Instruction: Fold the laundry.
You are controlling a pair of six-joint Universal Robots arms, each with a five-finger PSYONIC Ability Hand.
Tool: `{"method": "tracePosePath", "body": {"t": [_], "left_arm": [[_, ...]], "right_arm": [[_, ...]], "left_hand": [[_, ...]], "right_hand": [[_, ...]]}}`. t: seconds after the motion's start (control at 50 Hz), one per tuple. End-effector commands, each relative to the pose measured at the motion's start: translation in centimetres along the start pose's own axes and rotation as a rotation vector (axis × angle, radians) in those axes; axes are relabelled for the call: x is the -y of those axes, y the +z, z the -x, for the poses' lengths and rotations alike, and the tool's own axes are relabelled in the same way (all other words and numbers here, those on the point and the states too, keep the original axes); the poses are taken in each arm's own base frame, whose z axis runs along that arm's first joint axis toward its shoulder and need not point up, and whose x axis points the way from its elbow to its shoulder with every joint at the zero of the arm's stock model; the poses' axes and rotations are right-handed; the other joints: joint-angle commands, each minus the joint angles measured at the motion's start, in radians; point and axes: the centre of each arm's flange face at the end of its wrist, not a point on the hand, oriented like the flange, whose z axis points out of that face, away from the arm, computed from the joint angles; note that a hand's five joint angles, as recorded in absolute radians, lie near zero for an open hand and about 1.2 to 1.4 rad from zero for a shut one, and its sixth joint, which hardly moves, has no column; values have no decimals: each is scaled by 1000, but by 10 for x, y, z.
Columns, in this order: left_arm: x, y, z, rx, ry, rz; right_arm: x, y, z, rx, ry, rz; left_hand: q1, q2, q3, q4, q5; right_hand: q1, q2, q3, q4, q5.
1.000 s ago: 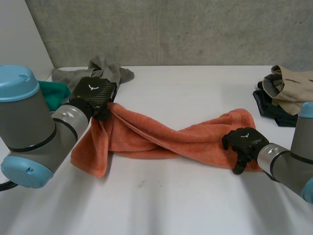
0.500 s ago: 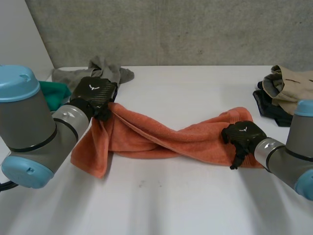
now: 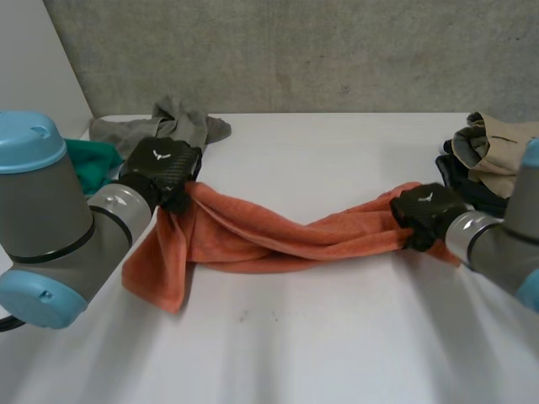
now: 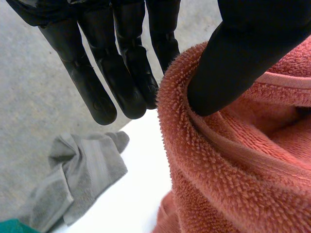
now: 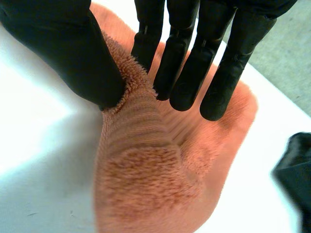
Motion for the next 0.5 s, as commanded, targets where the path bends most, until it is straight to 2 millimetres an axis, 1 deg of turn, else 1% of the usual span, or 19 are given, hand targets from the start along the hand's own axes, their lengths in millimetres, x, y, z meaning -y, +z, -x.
{"method": "tracePosePath", "body": {"t": [0.02, 0.04, 0.06, 0.1, 0.16, 0.2, 0.24, 0.26, 0.28, 0.3, 0.32, 0.34, 0.36, 0.38, 0.4, 0.42, 0.46, 0.48, 0.5], "left_arm": [[-14, -25, -9, -66, 1, 159], [-16, -29, -10, -76, -1, 183], [-22, -36, -15, -96, 0, 229], [-28, -41, -18, -115, 10, 271], [-40, -44, -21, -136, 61, 318], [-48, -38, -21, -148, 125, 328], [-54, -30, -21, -154, 174, 329], [-54, -24, -19, -149, 203, 314], [-50, -9, -13, -127, 255, 270], [-45, 0, -9, -106, 277, 237], [-41, 8, -5, -84, 299, 204], [-36, 17, -1, -66, 321, 172], [-21, 35, 6, -21, 355, 85], [-12, 42, 11, 8, 364, 40], [-2, 50, 16, 35, 371, -11], [25, 63, 27, 105, 385, -137], [54, 72, 38, 184, 395, -273], [69, 74, 44, 224, 402, -344], [94, 77, 53, 295, 411, -471]], "right_arm": [[50, -75, -8, 34, -133, 64], [51, -89, -5, 68, -163, 110], [49, -95, -2, 89, -177, 141], [41, -106, 4, 146, -226, 229], [33, -110, 11, 189, -285, 296], [25, -103, 9, 179, -322, 336], [18, -91, 9, 175, -325, 354], [16, -74, 4, 147, -336, 350], [17, -65, -1, 120, -342, 339], [20, -57, -4, 96, -353, 324], [29, -42, -13, 36, -364, 284], [37, -37, -17, 4, -366, 255], [47, -32, -21, -33, -367, 216], [59, -28, -26, -70, -366, 171], [90, -21, -37, -161, -358, 53], [105, -19, -44, -210, -353, -13], [134, -16, -58, -303, -336, -147], [160, -18, -73, -400, -323, -282], [172, -19, -79, -444, -319, -351]], "left_hand": [[275, 200, 204, 197, 260], [275, 200, 204, 197, 260], [275, 200, 204, 197, 260], [275, 200, 204, 197, 260], [275, 200, 204, 197, 260], [243, 168, 172, 165, 228], [243, 168, 172, 165, 228], [243, 168, 172, 165, 228], [243, 168, 172, 165, 228], [243, 168, 172, 165, 228], [246, 171, 175, 168, 231], [249, 174, 178, 171, 234], [249, 174, 178, 171, 234], [246, 171, 175, 168, 231], [246, 171, 175, 168, 231], [251, 177, 181, 174, 237], [251, 177, 181, 174, 237], [254, 180, 184, 176, 240], [254, 180, 184, 177, 240]], "right_hand": [[410, 222, 212, 208, 237], [410, 222, 212, 208, 237], [410, 222, 212, 208, 237], [410, 222, 212, 208, 237], [410, 222, 212, 208, 237], [410, 222, 212, 208, 237], [410, 222, 212, 208, 237], [410, 222, 212, 208, 237], [410, 222, 212, 208, 237], [410, 222, 212, 208, 237], [410, 222, 212, 208, 237], [410, 222, 212, 208, 237], [410, 222, 212, 208, 237], [410, 222, 212, 208, 237], [410, 222, 212, 208, 237], [410, 222, 212, 208, 237], [410, 222, 212, 208, 237], [410, 222, 212, 208, 237], [410, 222, 212, 208, 237]]}}
